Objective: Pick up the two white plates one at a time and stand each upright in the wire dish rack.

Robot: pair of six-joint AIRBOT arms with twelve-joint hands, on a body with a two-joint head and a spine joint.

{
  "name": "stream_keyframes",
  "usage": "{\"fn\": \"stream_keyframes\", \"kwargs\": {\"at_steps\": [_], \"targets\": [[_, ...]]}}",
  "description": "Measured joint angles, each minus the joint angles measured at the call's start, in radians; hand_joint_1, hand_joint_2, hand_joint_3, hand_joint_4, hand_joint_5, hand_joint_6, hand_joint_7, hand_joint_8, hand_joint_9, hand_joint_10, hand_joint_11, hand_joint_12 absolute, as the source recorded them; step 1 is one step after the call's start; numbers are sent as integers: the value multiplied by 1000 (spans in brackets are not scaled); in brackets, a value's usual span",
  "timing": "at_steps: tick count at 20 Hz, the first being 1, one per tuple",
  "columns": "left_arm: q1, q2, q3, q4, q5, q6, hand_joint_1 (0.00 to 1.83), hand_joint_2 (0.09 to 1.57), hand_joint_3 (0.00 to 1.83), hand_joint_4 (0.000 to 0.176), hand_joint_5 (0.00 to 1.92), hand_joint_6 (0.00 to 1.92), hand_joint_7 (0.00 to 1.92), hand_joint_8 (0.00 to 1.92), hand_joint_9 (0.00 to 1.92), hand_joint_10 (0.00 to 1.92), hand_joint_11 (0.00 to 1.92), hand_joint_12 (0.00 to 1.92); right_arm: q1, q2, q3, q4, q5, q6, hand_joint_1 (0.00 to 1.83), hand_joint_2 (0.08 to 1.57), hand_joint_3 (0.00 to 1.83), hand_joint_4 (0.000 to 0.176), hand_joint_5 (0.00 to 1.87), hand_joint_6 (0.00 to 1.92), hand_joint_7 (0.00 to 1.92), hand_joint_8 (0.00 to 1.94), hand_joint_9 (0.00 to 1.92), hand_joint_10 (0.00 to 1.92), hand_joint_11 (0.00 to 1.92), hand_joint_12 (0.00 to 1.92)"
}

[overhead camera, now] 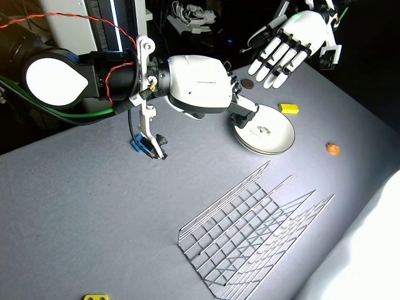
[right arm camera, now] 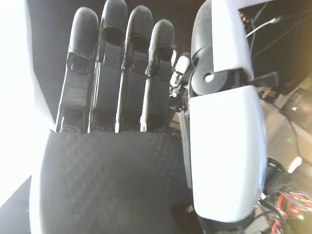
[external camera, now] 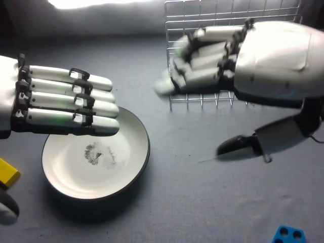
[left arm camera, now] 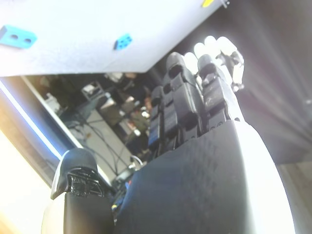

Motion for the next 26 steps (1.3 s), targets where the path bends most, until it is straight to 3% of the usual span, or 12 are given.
{"fn": "stream_keyframes", "kwargs": {"at_steps": [5,12,13,15,17,23,26], "targets": [[0,0,8,25,-3,-8,0,985,36,0,0,0,0,0,0,0,0,0,10,-12,-3,-6,28,-21,46,996,6,0,0,0,0,0,0,0,0,0],[-9,-3,31,126,-7,-15,0,989,30,0,0,0,0,0,0,0,0,0,12,-26,-4,-9,29,-22,112,979,0,0,0,0,0,0,0,0,0,0],[-16,-6,33,145,-6,-15,0,987,28,0,0,0,0,0,0,0,0,0,17,-29,-4,-30,21,3,111,981,0,0,0,0,0,0,0,0,0,0],[-32,-6,34,204,-8,-16,0,1001,31,0,0,0,0,0,0,0,0,0,56,-34,22,-199,23,172,80,1005,8,0,0,0,0,0,0,0,0,0],[-34,-13,47,257,-12,-16,0,994,24,0,0,0,0,0,0,0,0,0,68,-39,36,-249,43,233,8,1019,12,0,0,0,0,0,0,0,0,0],[1,-40,103,275,19,5,0,997,19,0,0,0,0,0,0,0,0,0,40,-42,53,-252,63,193,32,1019,4,0,0,0,0,0,0,0,0,0],[35,-69,142,301,45,6,0,986,11,0,0,0,0,0,0,0,0,0,24,-56,48,-164,42,146,45,1010,0,0,0,0,0,0,0,0,0,0]]}}
